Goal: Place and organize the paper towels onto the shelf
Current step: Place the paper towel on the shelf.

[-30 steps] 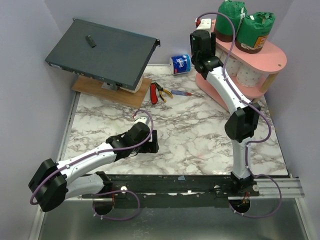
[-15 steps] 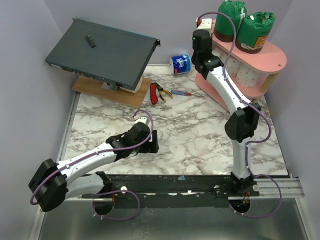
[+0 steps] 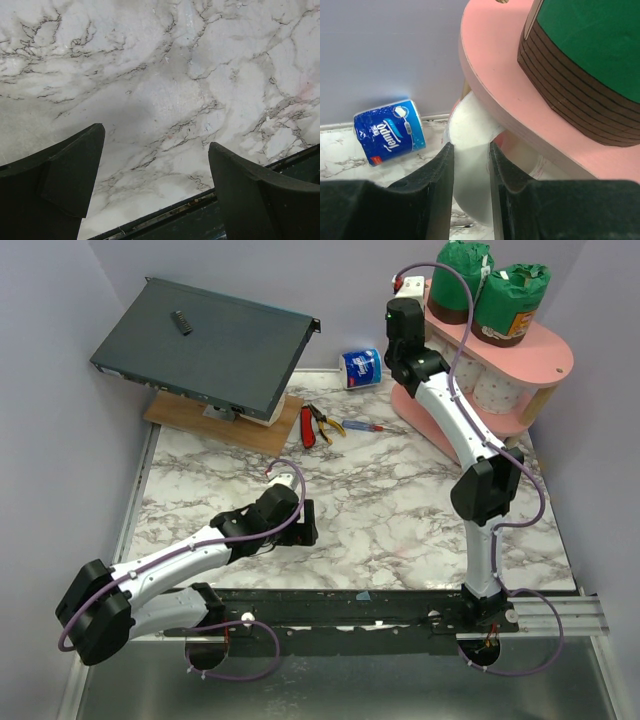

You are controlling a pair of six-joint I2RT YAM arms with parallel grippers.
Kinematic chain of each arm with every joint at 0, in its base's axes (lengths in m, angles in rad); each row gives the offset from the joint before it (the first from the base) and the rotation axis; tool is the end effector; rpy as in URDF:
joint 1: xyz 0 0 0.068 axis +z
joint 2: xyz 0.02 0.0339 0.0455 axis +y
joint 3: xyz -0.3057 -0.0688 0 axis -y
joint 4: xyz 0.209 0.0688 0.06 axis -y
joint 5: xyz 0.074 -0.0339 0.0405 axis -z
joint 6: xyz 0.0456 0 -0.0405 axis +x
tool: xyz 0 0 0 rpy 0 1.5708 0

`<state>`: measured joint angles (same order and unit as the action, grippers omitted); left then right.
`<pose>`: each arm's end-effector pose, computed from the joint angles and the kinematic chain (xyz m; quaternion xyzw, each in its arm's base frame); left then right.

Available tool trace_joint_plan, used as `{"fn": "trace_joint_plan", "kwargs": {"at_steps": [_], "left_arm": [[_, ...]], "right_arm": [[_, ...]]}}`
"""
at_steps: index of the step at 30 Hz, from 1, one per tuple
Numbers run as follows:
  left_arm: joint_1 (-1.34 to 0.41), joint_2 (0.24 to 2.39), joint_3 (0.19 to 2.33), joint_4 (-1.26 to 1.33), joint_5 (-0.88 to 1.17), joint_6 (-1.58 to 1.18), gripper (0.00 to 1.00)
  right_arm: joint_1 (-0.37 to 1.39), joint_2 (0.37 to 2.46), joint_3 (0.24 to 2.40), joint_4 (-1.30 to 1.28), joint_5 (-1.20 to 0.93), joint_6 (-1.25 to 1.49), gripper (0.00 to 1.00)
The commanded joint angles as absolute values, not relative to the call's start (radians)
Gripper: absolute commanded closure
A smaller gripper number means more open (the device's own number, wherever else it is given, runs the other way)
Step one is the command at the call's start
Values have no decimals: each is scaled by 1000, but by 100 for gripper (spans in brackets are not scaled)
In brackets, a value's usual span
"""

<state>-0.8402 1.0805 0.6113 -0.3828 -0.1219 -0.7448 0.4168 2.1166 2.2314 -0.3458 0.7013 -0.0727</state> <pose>0.1163 -0.1215 0.2524 0.0232 0.9343 -0.2100 0.2871 0.4557 0.1696 0.4334 0.0285 0.7659 -0.1655 0.6206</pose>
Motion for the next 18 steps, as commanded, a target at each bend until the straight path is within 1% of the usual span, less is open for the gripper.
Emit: {"fn": "trace_joint_plan", "kwargs": {"at_steps": [1,3,5,13,16,18], "left_arm": [[-848,1055,610,-371,-112,-736,10],[-849,1052,610,-374,-114,-735,10],[-850,1052,612,-372,-113,-735,10],[-853,1061,615,-372,-114,-736,10],[-854,1063,618,-372,-115,-735,10],[-854,1067,622,-372,-115,-735,10]], "right_arm": [[409,2055,2221,-338,751,-111,70],[410,2055,2212,-328,769,-119,67],[410,2057,2204,-317,777,-126,59],[410,2057,2211,-313,766,-111,43],[409,2051,2222,-316,755,-103,39],[411,2048,2227,-315,750,-103,38]]}}
